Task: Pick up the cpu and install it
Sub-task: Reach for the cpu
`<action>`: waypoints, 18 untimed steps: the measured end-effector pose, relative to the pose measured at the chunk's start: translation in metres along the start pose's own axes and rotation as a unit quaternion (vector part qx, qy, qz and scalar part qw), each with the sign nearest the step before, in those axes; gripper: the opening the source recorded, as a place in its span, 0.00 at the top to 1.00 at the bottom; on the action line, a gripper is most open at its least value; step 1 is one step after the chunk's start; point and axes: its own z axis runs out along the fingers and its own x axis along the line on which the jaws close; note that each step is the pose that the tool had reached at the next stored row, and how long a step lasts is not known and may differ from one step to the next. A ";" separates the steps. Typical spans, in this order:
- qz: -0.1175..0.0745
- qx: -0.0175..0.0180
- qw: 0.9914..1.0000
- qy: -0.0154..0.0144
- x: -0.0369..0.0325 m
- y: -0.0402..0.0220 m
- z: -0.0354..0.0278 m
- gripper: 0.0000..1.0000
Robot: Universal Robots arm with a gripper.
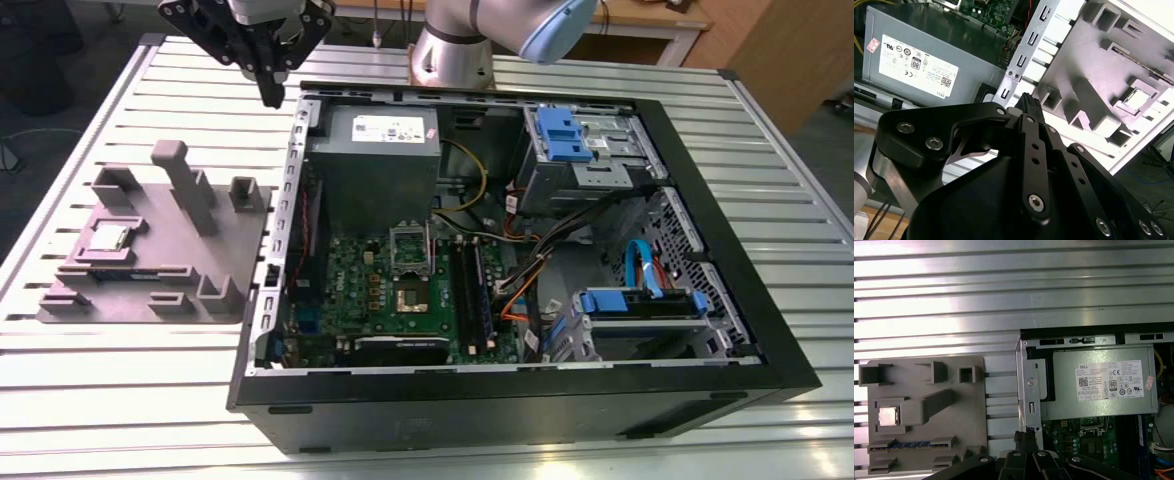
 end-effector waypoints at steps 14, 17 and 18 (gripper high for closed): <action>0.000 0.000 1.000 0.000 0.0033 -0.0002 -0.0001 0.90; 0.000 0.000 1.000 0.000 0.0041 -0.0003 0.0000 0.90; 0.000 0.000 1.000 0.000 0.0044 -0.0003 -0.0001 0.90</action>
